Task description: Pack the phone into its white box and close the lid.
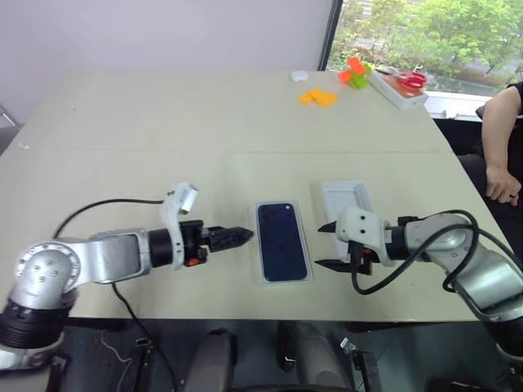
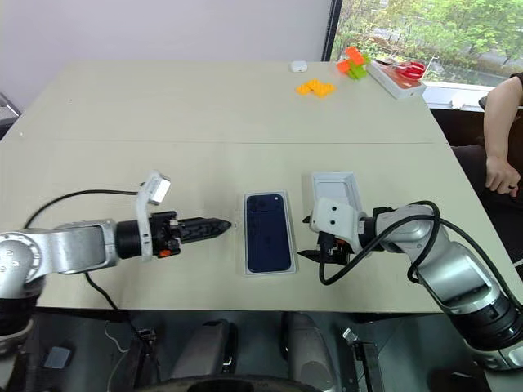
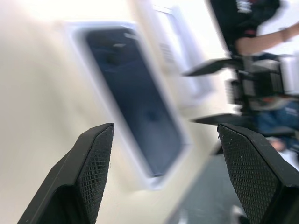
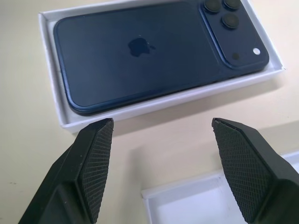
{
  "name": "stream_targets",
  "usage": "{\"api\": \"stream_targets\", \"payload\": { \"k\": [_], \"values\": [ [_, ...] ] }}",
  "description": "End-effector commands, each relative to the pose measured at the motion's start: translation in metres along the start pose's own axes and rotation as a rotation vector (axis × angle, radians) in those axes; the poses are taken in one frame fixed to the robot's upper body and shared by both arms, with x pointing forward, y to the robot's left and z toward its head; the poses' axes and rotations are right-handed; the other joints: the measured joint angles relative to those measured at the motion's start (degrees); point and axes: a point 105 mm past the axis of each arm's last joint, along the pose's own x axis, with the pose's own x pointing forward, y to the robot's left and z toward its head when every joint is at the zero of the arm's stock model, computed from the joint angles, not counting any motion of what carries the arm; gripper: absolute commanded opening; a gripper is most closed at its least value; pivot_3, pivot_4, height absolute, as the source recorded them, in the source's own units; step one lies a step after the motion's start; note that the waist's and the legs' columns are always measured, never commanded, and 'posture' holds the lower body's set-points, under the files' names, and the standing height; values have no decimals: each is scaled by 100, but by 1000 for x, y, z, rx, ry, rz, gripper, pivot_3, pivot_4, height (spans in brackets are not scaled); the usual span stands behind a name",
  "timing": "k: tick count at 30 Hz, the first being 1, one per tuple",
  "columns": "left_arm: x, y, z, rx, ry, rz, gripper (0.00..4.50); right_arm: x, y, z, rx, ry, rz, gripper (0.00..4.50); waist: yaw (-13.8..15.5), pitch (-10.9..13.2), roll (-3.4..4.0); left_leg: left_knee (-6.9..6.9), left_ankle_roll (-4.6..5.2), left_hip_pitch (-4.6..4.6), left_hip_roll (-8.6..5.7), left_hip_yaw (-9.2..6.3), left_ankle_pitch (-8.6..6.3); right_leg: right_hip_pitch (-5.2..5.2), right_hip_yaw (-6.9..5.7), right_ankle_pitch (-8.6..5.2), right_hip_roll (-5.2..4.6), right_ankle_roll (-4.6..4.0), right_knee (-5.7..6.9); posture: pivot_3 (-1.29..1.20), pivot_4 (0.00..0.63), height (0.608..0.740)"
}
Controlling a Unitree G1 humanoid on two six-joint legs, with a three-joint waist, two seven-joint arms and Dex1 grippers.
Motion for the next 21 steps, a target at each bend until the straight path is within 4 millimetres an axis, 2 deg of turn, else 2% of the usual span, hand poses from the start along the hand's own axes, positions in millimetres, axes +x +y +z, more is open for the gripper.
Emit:
{"api": "stream_targets", "payload": {
  "k": [1, 3, 8, 9, 11, 15, 16, 21],
  "values": [
    [-24, 22, 41, 227, -269, 225, 3722, -2, -9, 15, -15, -64, -44, 3545, -15, 3, 3, -1, 0, 0, 0, 1, 0, -1, 1, 0, 1, 0, -1, 0, 150, 734],
    [-32, 34, 46, 341, -333, 315, 3722, -1, -11, 19, -4, -84, -57, 3545, -7, 3, 3, -3, -1, -1, -1, 10, 0, -1, 2, 0, 1, -1, -4, 0, 150, 734],
    [-31, 58, 15, 383, -234, 318, 3722, 3, -12, 20, 19, -101, -57, 3545, 5, 4, 4, -12, 0, -11, 1, 13, -1, -3, 1, 1, 0, -2, -26, 0, 150, 734],
    [-31, 61, 11, 375, -225, 322, 3773, 3, -11, 20, 18, -101, -57, 2994, 14, 4, 4, -11, 0, -22, 2, 10, -1, -7, -2, 1, -1, -1, -33, 0, 150, 734],
    [-27, 61, -1, 399, -188, 304, 3773, 4, -10, 21, 29, -114, -55, 2255, 11, 3, 4, -11, 2, -38, 6, 2, -2, -10, -9, 2, -6, 0, -44, 0, 150, 734],
    [-20, 56, -19, 476, -125, 269, 3773, 3, -11, 23, 37, -128, -68, 271, 2, 4, 4, -11, 16, -63, 7, 1, -10, -23, -10, 9, -5, -4, -59, 0, 150, 734],
    [-17, 55, -21, 487, -120, 259, 3773, 2, -14, 24, 28, -128, -87, 73, 3, 3, 4, -11, 16, -71, 7, 1, -10, -30, -10, 17, -6, -15, -59, 0, 150, 734],
    [-11, 45, -26, 517, -122, 197, 3773, -1, -26, 25, 47, -127, -167, 73, 7, 3, 4, -10, 18, -80, 5, 1, -10, -39, -10, 20, -6, -18, -59, 0, 150, 734]
  ]
}}
